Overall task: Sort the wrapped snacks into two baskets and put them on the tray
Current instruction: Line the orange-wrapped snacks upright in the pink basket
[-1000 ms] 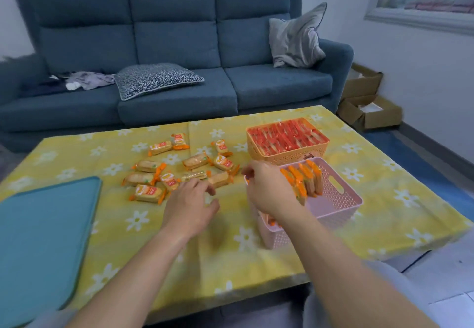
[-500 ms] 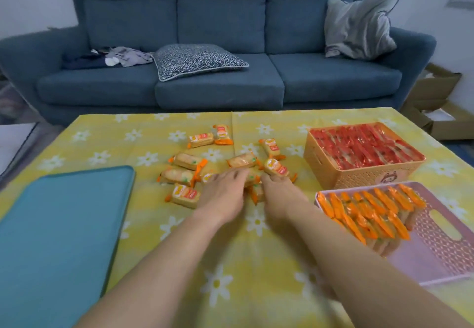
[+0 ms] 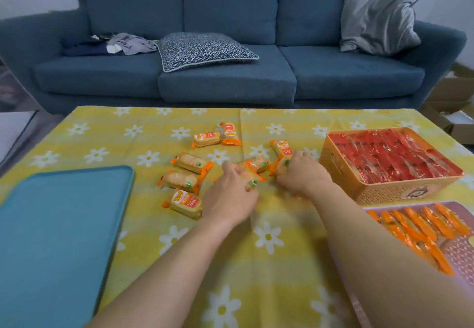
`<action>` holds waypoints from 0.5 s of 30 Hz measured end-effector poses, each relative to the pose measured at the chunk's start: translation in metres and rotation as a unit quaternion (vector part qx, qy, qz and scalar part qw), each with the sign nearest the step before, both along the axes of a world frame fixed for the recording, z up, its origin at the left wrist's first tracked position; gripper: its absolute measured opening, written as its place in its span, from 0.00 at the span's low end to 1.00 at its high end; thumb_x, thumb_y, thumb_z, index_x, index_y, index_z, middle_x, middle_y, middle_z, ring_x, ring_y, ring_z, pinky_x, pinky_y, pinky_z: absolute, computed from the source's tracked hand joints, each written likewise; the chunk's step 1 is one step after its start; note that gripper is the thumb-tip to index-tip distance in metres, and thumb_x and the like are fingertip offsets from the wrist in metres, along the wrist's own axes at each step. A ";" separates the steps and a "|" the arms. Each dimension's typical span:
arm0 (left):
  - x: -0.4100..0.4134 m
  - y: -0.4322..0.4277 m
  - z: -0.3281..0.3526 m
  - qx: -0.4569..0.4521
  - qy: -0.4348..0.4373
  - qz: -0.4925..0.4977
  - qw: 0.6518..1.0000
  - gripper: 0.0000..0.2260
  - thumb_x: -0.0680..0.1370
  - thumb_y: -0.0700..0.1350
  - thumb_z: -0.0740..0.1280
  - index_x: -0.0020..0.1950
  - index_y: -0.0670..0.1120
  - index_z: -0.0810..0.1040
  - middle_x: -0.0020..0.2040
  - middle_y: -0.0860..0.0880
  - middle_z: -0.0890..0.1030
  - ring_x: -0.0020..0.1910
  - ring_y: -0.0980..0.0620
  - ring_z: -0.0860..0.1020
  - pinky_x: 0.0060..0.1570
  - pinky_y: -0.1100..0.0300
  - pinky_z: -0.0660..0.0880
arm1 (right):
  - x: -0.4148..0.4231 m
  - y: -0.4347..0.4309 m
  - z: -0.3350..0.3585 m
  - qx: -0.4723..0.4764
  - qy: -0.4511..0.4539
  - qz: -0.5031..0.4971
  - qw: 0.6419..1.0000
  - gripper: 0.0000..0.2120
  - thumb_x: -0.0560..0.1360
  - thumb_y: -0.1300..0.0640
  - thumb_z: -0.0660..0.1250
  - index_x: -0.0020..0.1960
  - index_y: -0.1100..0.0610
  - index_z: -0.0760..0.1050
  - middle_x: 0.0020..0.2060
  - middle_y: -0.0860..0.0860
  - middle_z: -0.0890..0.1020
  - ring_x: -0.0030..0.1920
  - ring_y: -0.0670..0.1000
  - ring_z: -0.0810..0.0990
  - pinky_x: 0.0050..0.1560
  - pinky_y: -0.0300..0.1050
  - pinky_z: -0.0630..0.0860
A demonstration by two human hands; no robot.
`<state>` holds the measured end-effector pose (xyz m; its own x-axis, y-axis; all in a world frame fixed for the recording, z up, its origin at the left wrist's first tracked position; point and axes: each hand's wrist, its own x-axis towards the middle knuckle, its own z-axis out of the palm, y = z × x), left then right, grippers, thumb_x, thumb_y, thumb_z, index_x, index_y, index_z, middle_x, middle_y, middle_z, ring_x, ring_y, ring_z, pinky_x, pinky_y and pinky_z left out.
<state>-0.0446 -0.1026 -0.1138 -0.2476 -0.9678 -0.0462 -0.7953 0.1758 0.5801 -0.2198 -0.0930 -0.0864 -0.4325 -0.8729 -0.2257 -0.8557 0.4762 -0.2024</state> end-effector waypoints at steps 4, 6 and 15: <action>0.035 -0.012 0.013 -0.005 0.030 0.099 0.995 0.26 0.74 0.55 0.68 0.66 0.47 0.63 0.60 0.45 0.79 0.58 0.41 0.78 0.49 0.51 0.72 | 0.004 -0.003 -0.018 0.076 -0.001 -0.011 0.997 0.42 0.69 0.48 0.74 0.75 0.62 0.58 0.68 0.58 0.72 0.67 0.61 0.75 0.62 0.56 0.75; 0.062 -0.017 0.010 0.013 -0.049 0.134 0.990 0.28 0.71 0.60 0.69 0.65 0.46 0.69 0.61 0.45 0.80 0.60 0.40 0.78 0.50 0.51 0.74 | 0.010 -0.005 -0.021 0.064 0.009 -0.033 0.997 0.48 0.68 0.45 0.74 0.77 0.61 0.52 0.67 0.57 0.73 0.65 0.61 0.76 0.60 0.56 0.76; 0.094 -0.022 -0.017 0.137 -0.034 0.225 0.964 0.40 0.69 0.57 0.76 0.71 0.42 0.59 0.67 0.39 0.68 0.61 0.37 0.75 0.56 0.49 0.73 | 0.103 -0.014 -0.021 -0.002 -0.284 0.008 0.959 0.15 0.68 0.47 0.76 0.36 0.54 0.73 0.31 0.49 0.76 0.31 0.46 0.75 0.27 0.40 0.69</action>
<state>0.0498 -0.1242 -0.1304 0.2075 -0.9255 -0.3170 -0.7934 -0.3488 0.4989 -0.1165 -0.1067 -0.1071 -0.2270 -0.8799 -0.4174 -0.6150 0.4619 -0.6391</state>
